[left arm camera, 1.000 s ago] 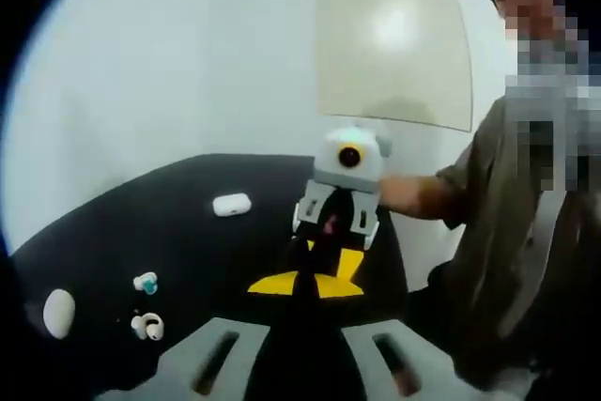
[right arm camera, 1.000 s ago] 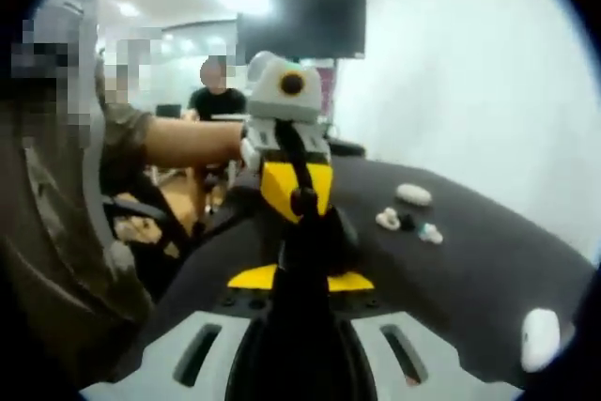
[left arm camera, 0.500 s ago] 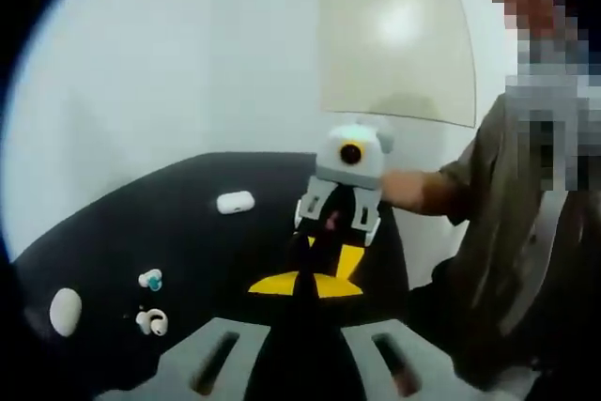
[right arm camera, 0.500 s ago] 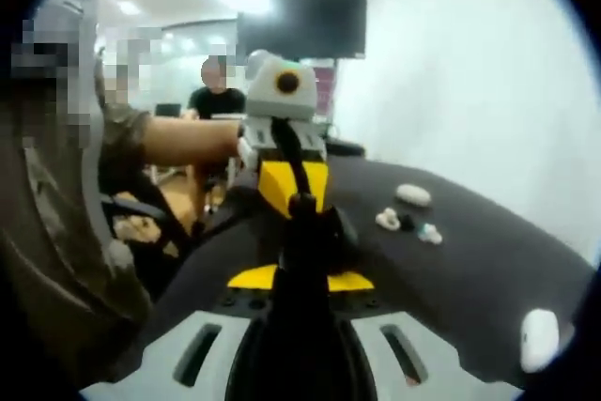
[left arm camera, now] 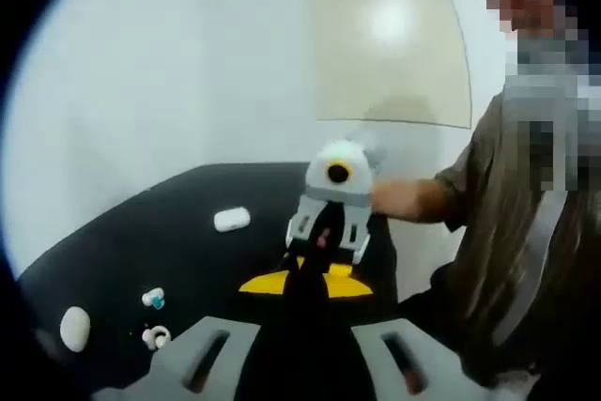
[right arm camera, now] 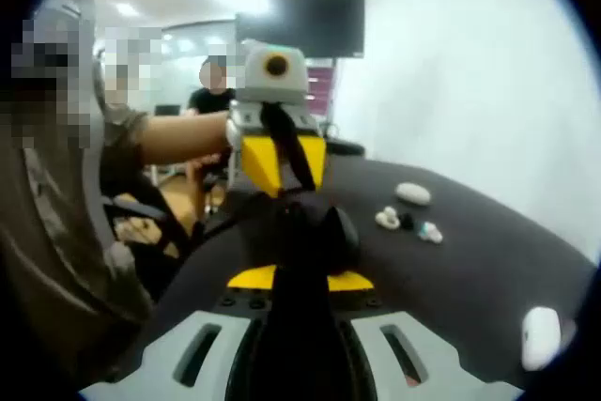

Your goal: Pick up three earphones and place each one into its charging case using tactile feedback, ensure that each earphone is properly inserted and securely positioned inside the case.

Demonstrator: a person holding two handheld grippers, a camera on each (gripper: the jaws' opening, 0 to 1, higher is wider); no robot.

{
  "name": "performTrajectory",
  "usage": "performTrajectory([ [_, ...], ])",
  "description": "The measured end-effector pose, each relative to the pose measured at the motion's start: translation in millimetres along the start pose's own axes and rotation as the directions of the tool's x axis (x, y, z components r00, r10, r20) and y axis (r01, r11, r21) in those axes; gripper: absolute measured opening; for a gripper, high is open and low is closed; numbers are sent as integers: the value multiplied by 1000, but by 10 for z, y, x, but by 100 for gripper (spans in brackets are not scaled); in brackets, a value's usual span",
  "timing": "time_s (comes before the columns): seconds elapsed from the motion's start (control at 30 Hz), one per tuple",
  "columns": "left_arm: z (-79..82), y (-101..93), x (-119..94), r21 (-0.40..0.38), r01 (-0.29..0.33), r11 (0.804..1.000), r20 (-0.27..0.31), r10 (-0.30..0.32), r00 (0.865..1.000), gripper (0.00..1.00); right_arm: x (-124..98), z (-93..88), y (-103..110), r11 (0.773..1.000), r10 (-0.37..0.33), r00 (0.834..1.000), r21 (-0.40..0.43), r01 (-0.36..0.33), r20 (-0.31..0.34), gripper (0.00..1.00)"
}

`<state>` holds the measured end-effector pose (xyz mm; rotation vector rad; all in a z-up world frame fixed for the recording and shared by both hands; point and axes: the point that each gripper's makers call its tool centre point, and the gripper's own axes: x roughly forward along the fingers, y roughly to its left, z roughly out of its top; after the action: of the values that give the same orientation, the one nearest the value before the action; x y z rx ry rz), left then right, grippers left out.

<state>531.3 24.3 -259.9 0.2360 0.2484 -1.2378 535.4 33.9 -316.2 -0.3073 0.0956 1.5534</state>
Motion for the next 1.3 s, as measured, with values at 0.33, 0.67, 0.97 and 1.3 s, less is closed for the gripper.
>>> performTrajectory([
  [0.33, -162, 61, 133, 70, -35, 997, -86, 41, 995, 11, -5, -9, -29, 1000, -3, 1000, -4, 3, -1, 19],
  [0.67, -119, 104, 13, 91, -47, 995, -85, 55, 995, 7, -34, -11, -57, 1000, -3, 1000, -9, 3, 1, 19],
  [0.97, -357, 193, -177, -158, -11, 987, -7, 10, 1000, 20, -36, -9, -73, 1000, -2, 1000, -8, 2, 0, 19],
  [1.3, -467, 217, -34, -78, 50, 996, 29, -48, 998, 24, -14, 17, -47, 1000, 20, 1000, 16, -20, -1, 19],
])
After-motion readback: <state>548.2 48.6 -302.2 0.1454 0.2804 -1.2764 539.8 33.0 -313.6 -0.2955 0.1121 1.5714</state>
